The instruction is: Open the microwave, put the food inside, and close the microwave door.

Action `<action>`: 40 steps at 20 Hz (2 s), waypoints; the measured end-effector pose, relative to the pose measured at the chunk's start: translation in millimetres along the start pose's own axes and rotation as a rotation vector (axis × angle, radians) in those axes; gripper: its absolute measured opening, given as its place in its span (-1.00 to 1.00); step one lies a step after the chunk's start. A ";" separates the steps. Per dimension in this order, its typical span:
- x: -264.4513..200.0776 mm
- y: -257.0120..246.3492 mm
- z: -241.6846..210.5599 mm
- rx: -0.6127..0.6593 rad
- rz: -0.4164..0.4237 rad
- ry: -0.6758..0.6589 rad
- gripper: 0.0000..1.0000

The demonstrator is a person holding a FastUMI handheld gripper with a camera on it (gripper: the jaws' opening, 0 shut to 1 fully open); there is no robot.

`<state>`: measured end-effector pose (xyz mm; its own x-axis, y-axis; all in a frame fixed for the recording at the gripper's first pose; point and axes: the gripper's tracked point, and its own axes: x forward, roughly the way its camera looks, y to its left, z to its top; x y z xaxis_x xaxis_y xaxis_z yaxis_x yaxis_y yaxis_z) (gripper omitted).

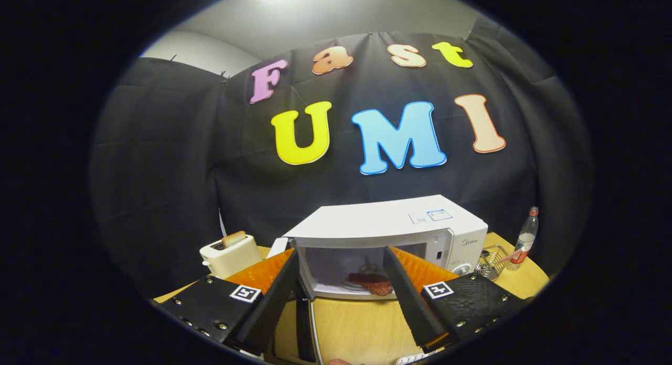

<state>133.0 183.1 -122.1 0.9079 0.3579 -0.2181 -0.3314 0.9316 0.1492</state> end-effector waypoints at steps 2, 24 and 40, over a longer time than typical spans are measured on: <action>-19.1 25.2 2.4 -0.010 0.040 -0.008 0.94; -118.0 153.5 -77.2 -0.161 0.290 0.085 0.91; -112.7 131.0 -157.2 -0.134 0.306 0.323 -0.84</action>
<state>-53.1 274.7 -229.6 0.6441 0.5990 -0.4757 -0.6211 0.7726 0.1319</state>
